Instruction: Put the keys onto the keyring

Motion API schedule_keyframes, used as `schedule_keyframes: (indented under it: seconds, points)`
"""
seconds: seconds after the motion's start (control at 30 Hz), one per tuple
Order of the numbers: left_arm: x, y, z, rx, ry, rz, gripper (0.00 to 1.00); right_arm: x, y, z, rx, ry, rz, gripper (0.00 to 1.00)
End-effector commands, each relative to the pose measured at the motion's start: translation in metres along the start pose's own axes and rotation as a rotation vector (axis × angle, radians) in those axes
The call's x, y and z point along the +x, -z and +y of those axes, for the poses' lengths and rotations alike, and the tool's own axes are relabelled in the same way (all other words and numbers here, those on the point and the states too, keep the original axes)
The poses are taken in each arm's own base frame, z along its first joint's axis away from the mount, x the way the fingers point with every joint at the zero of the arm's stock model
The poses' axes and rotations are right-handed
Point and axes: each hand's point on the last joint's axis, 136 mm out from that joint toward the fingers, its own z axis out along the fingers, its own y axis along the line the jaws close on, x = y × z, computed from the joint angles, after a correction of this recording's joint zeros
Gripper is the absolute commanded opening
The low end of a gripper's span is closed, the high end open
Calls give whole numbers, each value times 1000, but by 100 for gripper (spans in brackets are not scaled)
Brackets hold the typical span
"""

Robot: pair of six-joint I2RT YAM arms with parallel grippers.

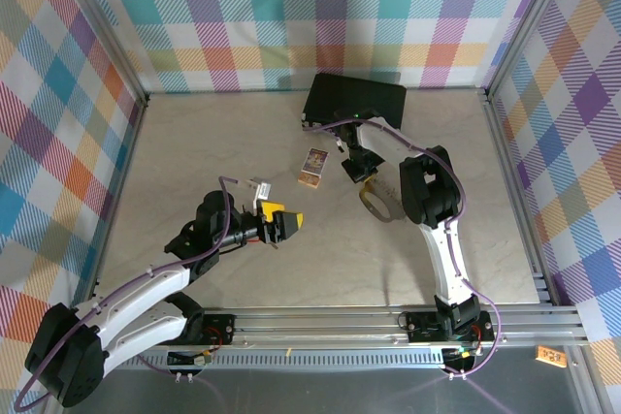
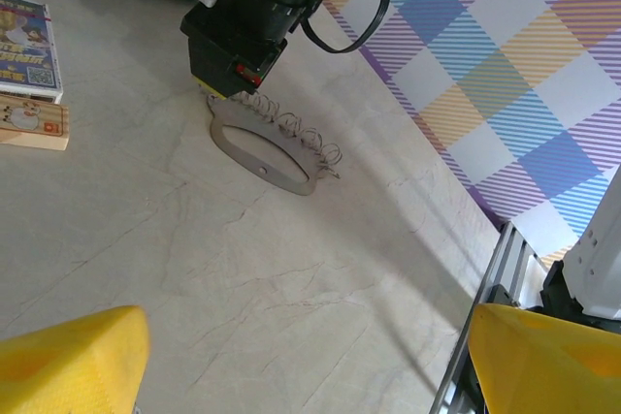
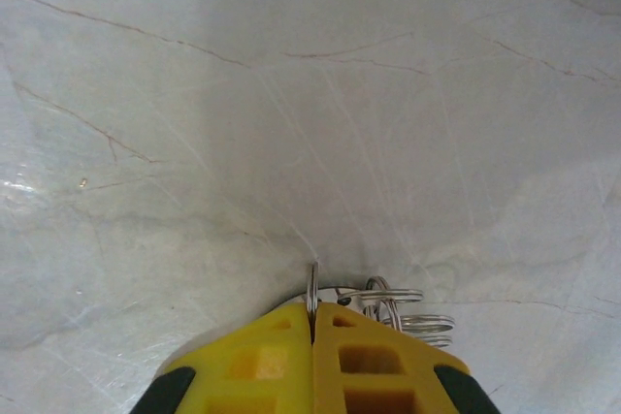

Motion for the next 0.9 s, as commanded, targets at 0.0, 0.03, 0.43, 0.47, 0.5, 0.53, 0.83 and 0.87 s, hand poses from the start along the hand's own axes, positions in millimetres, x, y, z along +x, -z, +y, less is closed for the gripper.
schedule_keyframes:
  seconds: [0.0, 0.03, 0.43, 0.47, 0.5, 0.53, 0.83, 0.87]
  points:
    - [-10, 7, -7, -11, -27, -23, 85, 0, 15, 10, -39, 20, -40, 0]
    - [-10, 8, -5, -31, -24, -21, 85, 0, 17, 12, -40, 20, -45, 0]
    - [-21, 14, -12, -47, -24, -7, 84, 1, 56, 25, -51, 23, -177, 0]
    - [-22, 14, -13, -42, -25, -10, 85, 1, 60, 27, -52, 26, -193, 0]
    - [-23, 13, -14, -36, -24, -11, 84, 1, 65, 29, -52, 39, -220, 0]
    - [-24, 13, -15, -29, -23, -13, 85, 2, 69, 31, -52, 49, -244, 0]
    - [-33, 17, -32, 36, -52, -44, 84, 11, 105, 57, -162, 64, -440, 0]
    - [-35, 17, -33, 43, -53, -48, 84, 13, 109, 60, -171, 71, -463, 0]
